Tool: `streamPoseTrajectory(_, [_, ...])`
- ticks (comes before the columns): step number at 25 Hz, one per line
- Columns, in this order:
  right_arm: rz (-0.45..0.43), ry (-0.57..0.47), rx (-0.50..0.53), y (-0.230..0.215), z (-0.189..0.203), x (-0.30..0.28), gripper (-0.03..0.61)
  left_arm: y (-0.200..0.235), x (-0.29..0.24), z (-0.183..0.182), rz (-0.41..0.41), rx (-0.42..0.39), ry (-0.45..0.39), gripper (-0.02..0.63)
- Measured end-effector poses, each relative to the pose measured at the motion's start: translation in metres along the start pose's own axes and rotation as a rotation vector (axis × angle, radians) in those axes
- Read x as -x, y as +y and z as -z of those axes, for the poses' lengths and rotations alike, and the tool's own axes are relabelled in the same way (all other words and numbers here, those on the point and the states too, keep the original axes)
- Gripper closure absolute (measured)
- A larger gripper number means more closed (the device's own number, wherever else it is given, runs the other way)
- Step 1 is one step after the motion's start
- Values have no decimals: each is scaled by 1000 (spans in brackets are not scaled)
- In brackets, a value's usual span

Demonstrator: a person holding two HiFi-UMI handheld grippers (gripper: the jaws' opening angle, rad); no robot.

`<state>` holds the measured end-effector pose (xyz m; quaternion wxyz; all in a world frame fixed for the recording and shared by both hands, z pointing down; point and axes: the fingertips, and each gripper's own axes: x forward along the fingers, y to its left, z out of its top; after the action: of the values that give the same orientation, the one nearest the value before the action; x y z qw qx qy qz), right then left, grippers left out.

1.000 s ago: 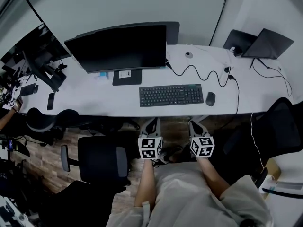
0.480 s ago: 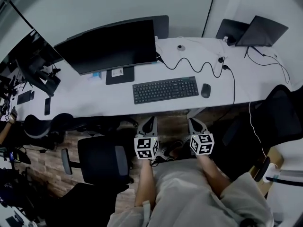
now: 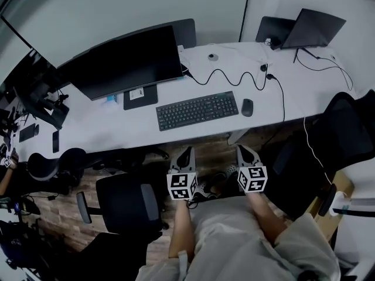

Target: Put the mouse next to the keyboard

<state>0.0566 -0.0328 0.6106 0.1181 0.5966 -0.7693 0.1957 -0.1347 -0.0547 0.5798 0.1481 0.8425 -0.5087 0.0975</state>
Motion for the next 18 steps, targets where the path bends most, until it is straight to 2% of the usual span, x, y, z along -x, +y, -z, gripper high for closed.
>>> streamPoseTrajectory(18, [-3,3,-9,-5,9,8,577,-15,-6,0,27,4,-6,591])
